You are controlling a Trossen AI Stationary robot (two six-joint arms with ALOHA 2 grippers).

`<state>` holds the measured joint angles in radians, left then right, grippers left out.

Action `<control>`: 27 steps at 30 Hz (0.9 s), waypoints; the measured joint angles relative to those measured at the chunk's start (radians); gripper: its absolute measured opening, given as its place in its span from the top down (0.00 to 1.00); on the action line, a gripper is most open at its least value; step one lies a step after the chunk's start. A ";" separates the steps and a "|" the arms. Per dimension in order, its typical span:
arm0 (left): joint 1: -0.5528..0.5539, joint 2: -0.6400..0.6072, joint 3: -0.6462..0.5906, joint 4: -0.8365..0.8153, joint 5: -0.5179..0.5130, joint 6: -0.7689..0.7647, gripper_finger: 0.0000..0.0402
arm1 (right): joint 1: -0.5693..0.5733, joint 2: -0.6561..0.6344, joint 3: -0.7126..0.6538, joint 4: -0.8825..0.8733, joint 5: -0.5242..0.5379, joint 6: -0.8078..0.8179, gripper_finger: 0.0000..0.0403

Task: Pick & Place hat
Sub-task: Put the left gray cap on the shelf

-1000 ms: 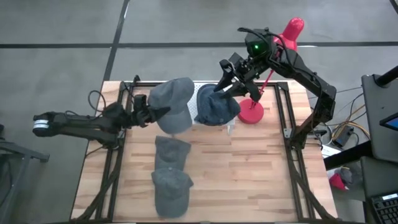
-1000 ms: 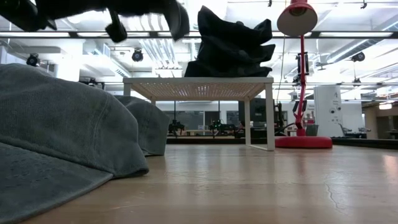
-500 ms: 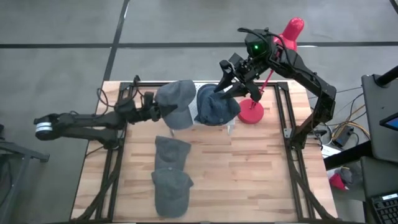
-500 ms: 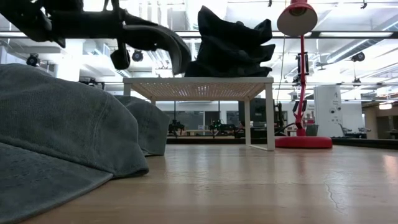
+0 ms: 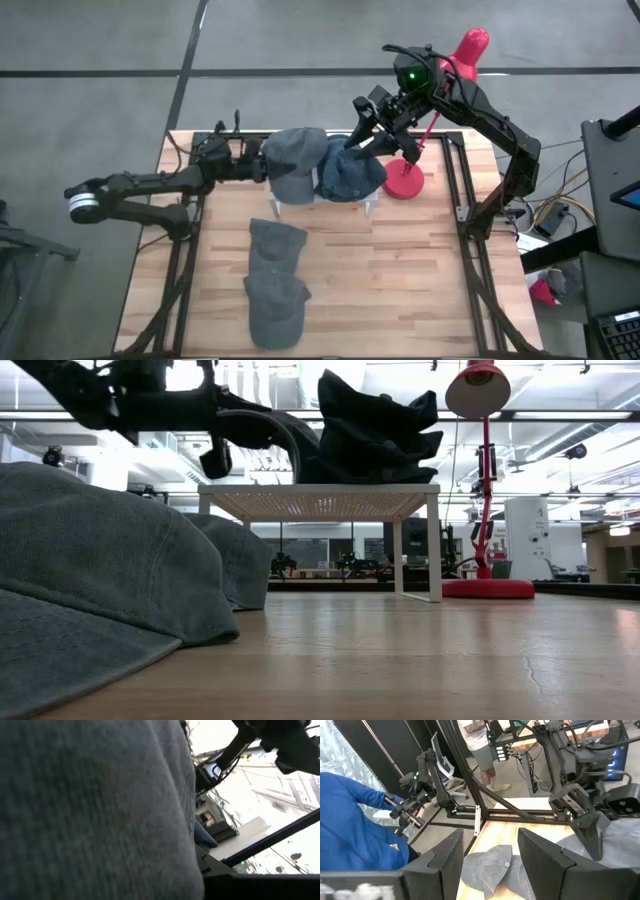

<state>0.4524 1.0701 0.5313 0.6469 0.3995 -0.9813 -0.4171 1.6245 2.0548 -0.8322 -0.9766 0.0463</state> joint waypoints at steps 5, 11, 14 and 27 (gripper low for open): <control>0.033 0.046 0.049 -0.032 0.063 0.000 1.00 | 0.000 0.000 0.000 0.000 0.000 0.004 0.55; 0.057 0.052 0.053 -0.063 0.070 -0.010 0.99 | 0.000 0.000 0.000 0.000 0.000 0.006 0.55; 0.063 0.052 0.051 -0.065 0.071 -0.016 0.99 | 0.000 0.000 0.000 0.000 0.000 -0.001 0.55; 0.098 0.049 0.037 -0.091 0.104 0.028 0.99 | 0.000 0.000 0.000 0.001 0.001 -0.005 0.55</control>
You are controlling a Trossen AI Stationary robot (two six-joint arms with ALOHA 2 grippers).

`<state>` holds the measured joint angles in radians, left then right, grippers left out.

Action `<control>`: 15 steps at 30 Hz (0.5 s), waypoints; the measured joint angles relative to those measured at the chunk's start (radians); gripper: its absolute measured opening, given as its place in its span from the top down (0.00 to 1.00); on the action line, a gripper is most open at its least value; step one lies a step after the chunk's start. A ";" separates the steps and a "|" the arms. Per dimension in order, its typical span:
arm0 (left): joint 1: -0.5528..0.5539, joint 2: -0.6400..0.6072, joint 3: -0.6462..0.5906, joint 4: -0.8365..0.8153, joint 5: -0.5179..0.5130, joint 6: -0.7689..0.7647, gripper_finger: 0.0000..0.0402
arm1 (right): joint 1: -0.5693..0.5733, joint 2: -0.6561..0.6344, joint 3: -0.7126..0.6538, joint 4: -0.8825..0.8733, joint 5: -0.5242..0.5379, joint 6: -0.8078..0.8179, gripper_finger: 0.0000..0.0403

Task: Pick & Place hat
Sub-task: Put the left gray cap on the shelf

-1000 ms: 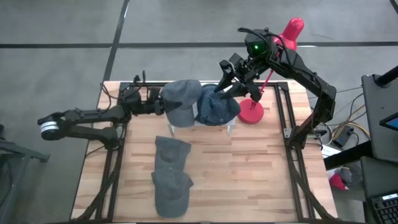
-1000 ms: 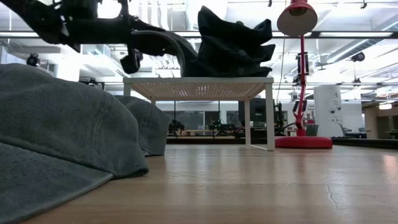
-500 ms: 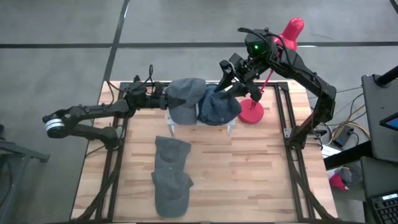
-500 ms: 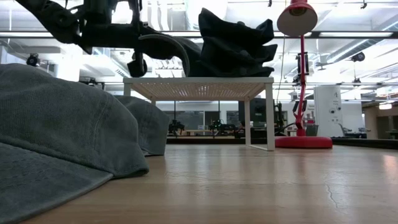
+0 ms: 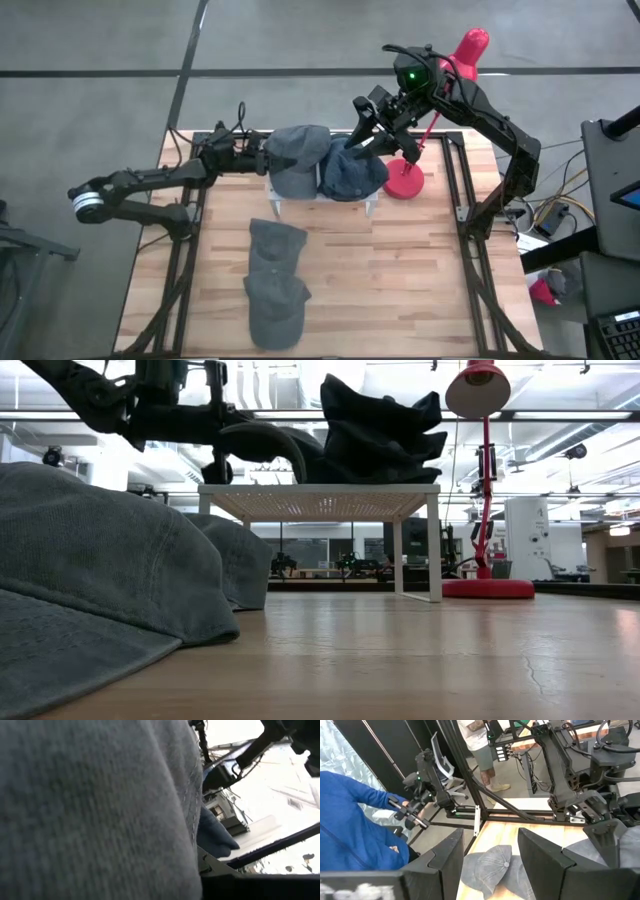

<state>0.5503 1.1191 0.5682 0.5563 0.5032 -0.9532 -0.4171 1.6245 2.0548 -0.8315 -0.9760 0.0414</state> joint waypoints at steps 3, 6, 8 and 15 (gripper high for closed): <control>0.012 -0.004 0.000 -0.003 0.043 0.024 0.99 | 0.000 0.000 0.000 0.001 0.000 0.000 0.55; 0.029 -0.009 -0.001 -0.007 0.098 0.046 0.99 | 0.000 0.000 0.000 0.002 0.000 0.000 0.55; 0.041 -0.011 -0.002 -0.008 0.128 0.067 0.99 | 0.000 0.000 0.000 0.004 0.000 0.000 0.55; 0.067 -0.011 -0.002 -0.041 0.140 0.130 0.99 | 0.000 0.000 0.000 0.014 0.001 0.002 0.55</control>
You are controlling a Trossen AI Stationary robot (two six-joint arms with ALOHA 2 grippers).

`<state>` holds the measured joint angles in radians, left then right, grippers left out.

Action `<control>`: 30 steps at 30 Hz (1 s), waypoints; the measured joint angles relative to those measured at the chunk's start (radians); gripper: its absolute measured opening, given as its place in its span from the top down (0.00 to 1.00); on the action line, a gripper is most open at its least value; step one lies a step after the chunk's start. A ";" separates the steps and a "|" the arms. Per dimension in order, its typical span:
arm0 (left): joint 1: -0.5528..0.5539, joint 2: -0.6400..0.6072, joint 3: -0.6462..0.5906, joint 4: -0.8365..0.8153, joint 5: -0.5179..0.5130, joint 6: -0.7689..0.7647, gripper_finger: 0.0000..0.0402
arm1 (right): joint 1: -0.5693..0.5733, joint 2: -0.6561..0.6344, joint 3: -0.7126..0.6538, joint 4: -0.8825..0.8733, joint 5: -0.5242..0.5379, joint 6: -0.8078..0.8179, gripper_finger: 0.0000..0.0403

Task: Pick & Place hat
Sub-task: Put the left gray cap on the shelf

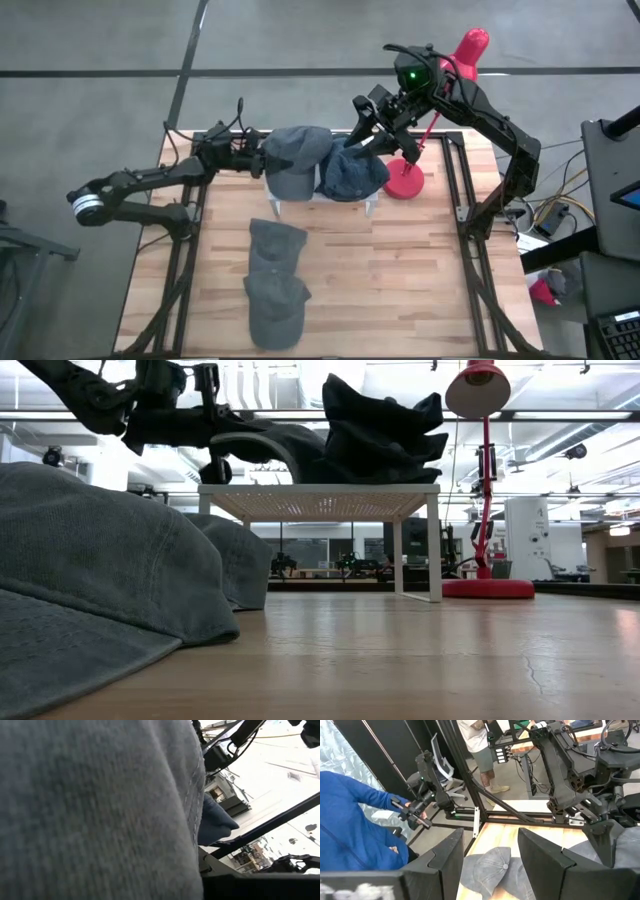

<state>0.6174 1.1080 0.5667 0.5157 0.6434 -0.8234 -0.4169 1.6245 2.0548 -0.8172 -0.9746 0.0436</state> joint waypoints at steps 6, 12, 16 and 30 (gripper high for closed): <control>0.010 -0.001 0.000 -0.028 0.000 0.034 0.99 | 0.000 0.000 0.000 0.022 0.001 0.002 0.55; 0.014 -0.001 0.000 -0.030 -0.002 0.034 0.99 | 0.000 0.000 0.000 0.024 0.001 0.002 0.55; 0.016 -0.001 0.000 -0.030 -0.002 0.033 0.99 | 0.000 0.000 0.000 0.024 0.001 0.002 0.55; 0.017 -0.001 0.000 -0.031 -0.017 -0.048 0.99 | 0.000 0.000 0.000 0.047 0.001 0.002 0.55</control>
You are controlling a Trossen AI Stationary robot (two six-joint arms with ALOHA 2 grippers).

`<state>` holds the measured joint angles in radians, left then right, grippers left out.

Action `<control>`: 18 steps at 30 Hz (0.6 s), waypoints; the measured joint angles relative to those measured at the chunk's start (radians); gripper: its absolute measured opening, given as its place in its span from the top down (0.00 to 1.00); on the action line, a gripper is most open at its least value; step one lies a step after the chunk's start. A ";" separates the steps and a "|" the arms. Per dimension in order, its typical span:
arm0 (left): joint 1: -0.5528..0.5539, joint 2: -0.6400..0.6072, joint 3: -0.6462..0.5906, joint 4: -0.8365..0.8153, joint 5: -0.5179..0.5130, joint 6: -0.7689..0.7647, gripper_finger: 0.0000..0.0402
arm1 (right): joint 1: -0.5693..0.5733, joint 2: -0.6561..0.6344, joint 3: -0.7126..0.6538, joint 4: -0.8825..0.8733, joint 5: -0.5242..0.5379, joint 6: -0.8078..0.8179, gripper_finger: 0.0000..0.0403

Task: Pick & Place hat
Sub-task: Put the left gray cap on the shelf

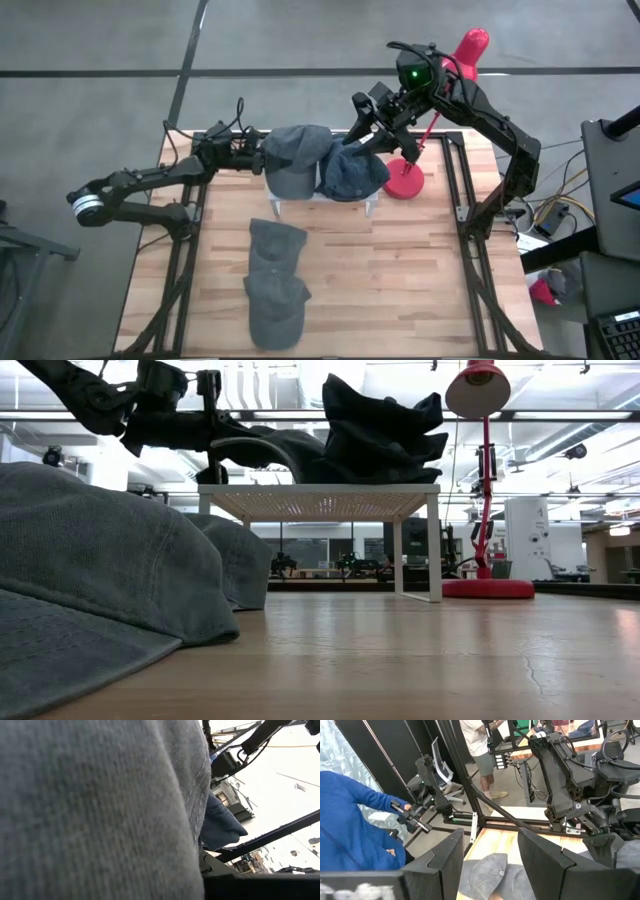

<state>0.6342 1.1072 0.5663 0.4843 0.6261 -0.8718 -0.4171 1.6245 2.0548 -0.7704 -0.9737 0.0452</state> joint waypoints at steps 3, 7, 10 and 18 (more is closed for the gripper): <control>0.001 0.000 0.000 0.000 0.000 -0.002 0.99 | 0.000 0.000 0.000 0.000 0.000 0.000 0.55; 0.001 0.000 0.000 0.000 0.000 -0.003 0.99 | 0.000 0.000 0.000 0.000 0.000 0.000 0.55; 0.001 0.000 0.000 0.001 0.000 -0.003 0.99 | 0.000 0.000 0.000 0.000 0.000 0.004 0.55; 0.001 0.000 0.000 0.013 0.000 -0.001 0.99 | 0.000 0.000 0.000 0.000 0.000 0.004 0.55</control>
<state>0.6350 1.1072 0.5659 0.4973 0.6262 -0.8730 -0.4171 1.6245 2.0548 -0.7708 -0.9741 0.0490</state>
